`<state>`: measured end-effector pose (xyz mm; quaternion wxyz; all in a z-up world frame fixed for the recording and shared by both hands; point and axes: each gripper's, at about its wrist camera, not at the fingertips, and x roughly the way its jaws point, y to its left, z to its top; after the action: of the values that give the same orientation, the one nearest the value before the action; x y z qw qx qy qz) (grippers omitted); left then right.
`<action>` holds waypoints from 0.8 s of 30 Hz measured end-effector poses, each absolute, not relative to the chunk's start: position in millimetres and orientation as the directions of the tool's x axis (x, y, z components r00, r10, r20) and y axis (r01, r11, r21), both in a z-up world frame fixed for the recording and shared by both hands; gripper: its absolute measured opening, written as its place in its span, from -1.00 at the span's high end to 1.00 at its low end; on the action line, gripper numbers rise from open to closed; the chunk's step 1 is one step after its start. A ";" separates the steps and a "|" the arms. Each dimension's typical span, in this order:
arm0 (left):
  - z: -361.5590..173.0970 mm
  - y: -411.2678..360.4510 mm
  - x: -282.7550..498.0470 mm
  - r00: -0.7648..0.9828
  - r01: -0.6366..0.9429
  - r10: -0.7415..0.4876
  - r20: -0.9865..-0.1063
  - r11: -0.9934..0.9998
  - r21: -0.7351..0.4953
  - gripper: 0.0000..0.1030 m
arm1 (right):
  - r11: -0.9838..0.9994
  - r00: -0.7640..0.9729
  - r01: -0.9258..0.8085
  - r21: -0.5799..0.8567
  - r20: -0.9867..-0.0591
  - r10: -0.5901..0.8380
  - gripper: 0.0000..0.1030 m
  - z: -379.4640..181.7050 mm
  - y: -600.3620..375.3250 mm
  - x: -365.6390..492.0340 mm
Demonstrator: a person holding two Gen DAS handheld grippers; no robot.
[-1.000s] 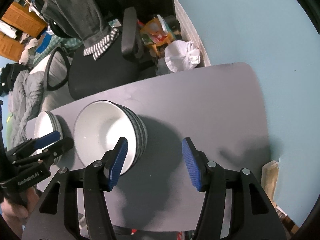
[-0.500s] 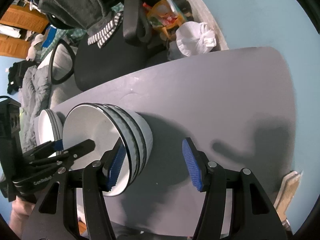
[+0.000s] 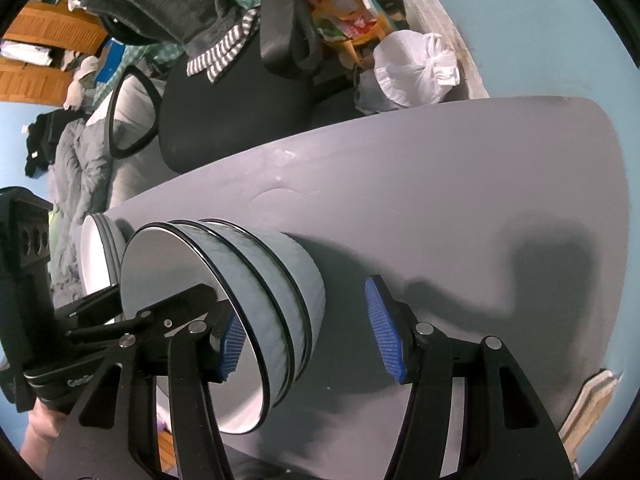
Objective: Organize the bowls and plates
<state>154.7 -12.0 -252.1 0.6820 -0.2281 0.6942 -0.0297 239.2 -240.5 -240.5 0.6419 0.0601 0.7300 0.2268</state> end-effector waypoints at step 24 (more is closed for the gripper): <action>-242.6 5.5 132.8 0.062 -0.267 -0.358 -0.932 0.894 -0.361 0.57 | 0.857 -0.250 -0.217 0.468 -0.875 0.415 0.49 -245.6 -224.6 223.7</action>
<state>132.8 5.5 -242.6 0.6921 -0.2283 0.6840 -0.0327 223.7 -224.6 -245.7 0.6089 0.0661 0.7467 0.2596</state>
